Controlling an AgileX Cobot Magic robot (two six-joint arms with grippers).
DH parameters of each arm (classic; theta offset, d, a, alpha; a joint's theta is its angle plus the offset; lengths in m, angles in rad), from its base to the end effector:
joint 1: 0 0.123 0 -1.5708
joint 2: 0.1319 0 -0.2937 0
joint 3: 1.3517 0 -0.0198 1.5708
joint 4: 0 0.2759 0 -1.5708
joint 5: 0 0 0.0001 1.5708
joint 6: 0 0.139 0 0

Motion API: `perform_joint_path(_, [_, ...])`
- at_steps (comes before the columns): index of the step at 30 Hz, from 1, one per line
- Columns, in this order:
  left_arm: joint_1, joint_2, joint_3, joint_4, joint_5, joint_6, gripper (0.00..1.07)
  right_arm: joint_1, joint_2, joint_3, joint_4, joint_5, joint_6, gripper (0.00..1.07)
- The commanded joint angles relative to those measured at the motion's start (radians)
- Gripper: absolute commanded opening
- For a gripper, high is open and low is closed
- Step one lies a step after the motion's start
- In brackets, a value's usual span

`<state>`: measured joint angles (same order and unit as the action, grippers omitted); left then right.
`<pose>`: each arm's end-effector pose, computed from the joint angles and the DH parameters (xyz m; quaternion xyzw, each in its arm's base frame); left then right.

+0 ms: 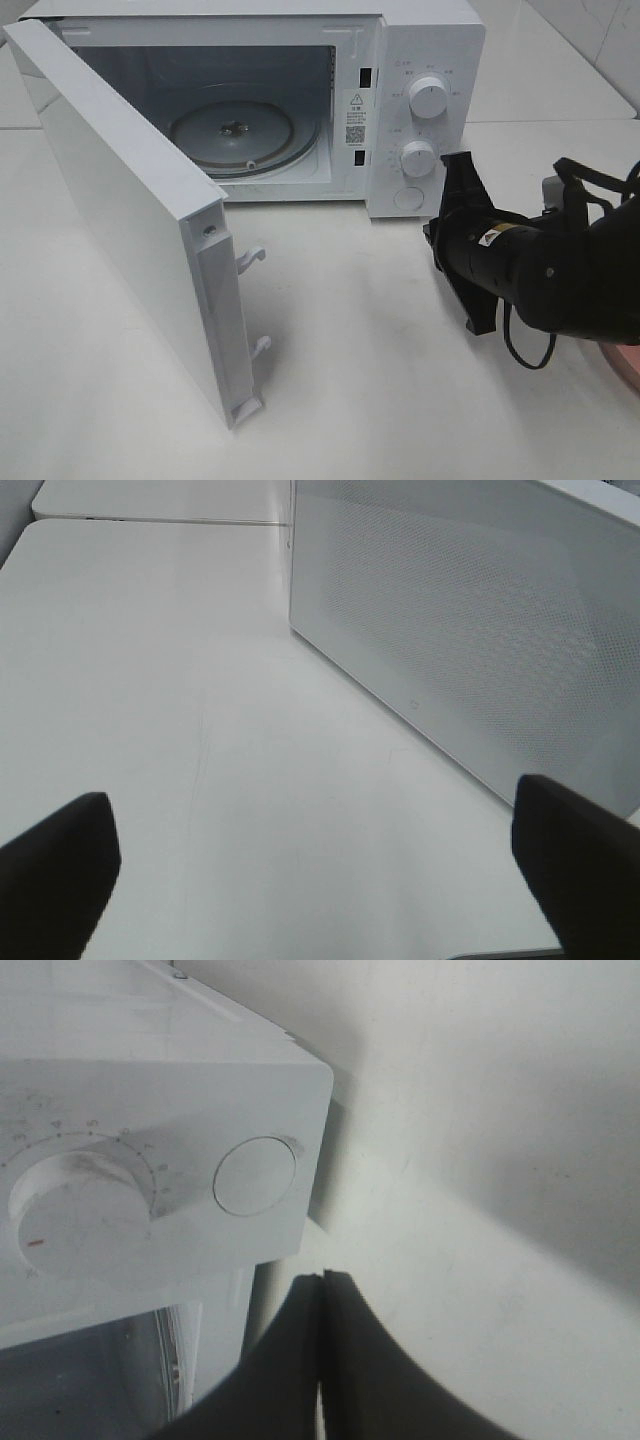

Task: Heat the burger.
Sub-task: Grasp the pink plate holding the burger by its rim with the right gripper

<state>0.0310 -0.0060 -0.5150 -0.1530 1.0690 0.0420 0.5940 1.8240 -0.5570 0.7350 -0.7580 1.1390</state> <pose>0.0479 -0.0171 0.2730 0.0087 0.8474 -0.0571 0.5278 0.3157 0.1360 0.0813 0.5511 0.6594 0.3440 0.3783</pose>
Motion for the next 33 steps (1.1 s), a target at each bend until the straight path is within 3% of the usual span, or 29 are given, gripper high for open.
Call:
perform_joint_path(1, [0.000,-0.015,0.001,-0.005,0.002,0.001,1.00,0.003,-0.043,0.010,-0.012,0.051,-0.058,0.00])
perform_joint_path(9, [0.000,-0.015,0.001,-0.005,0.002,0.001,1.00,-0.012,-0.124,0.012,-0.010,0.213,-0.184,0.00])
perform_joint_path(21, [0.000,-0.015,0.001,-0.005,0.002,0.001,1.00,-0.126,-0.189,0.005,-0.019,0.533,-0.680,0.00])
perform_joint_path(29, [0.000,-0.015,0.001,-0.005,0.002,0.001,1.00,-0.179,-0.217,-0.058,-0.020,0.725,-0.985,0.00])
perform_joint_path(33, [0.000,-0.015,0.001,-0.005,0.002,0.001,1.00,-0.198,-0.217,-0.121,-0.101,0.875,-1.139,0.01])
